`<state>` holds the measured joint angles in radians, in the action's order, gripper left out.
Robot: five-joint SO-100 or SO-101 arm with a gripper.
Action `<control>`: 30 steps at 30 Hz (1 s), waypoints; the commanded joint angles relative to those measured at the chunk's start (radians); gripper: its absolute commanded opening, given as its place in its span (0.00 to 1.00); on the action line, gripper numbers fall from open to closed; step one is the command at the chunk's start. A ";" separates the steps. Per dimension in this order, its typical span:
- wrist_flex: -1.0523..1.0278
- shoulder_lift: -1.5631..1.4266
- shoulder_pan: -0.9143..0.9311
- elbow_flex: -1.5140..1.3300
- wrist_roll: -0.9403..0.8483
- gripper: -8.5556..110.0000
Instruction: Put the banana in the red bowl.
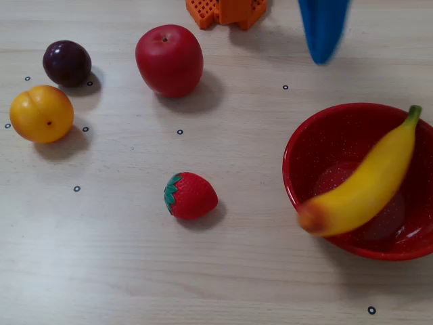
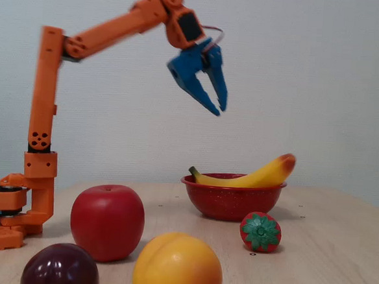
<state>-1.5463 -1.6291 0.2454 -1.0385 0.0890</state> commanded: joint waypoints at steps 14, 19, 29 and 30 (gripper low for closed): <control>0.262 -0.969 -0.238 -1.017 -0.227 0.07; 0.281 -1.304 -0.239 -1.367 -0.258 0.07; 0.483 -1.680 -0.305 -1.904 -0.350 0.07; 0.508 -1.680 -0.307 -1.937 -0.356 0.07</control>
<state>-1.1014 -3.2950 -0.0460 -2.9836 -0.2516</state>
